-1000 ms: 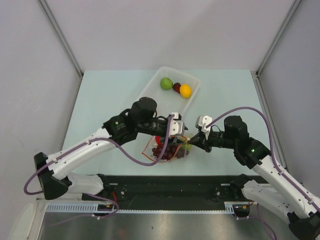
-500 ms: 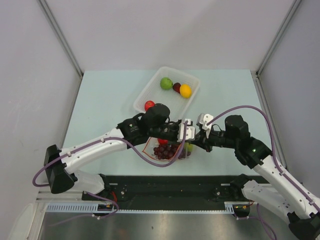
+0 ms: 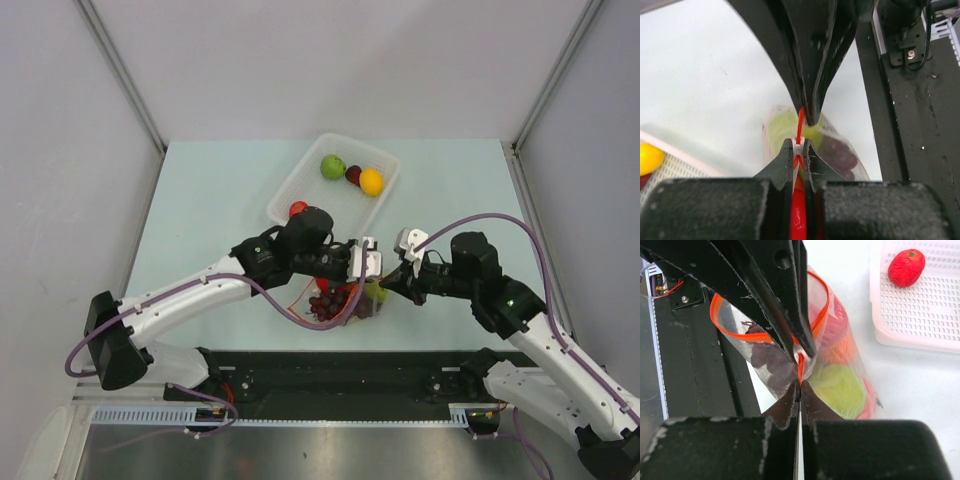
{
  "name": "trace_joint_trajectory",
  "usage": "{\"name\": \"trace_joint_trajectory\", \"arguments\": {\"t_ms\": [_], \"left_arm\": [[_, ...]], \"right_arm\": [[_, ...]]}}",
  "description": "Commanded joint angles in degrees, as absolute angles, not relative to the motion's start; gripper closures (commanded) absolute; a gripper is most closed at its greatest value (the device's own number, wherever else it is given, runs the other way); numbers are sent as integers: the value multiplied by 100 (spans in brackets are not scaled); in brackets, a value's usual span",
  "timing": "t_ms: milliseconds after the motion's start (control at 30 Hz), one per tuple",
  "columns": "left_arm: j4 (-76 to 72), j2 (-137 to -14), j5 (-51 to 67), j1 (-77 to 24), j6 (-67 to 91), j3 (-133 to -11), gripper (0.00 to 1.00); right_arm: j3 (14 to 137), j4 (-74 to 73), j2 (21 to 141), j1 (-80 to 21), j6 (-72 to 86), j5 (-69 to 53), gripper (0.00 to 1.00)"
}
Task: Place the food in the zip-top bag and seal the zipper
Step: Zip the zipper food storage bag at the center of the board.
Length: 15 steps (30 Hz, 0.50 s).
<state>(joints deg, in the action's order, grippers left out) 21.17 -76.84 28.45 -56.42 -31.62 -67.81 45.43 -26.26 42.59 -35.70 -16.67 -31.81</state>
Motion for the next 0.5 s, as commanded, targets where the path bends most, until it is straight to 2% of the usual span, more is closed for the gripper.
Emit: {"name": "trace_joint_trajectory", "arguments": {"t_ms": [0,467], "left_arm": [[2751,-7410,2549,-5353,-3384,-6452,98],[3269,-6698,2408,-4843,-3410,-6012,98]], "right_arm": [[4834,-2277,4060,-3384,-1512,-3269,100],[4685,-2390,3894,-1855,-1107,-3911,100]]}}
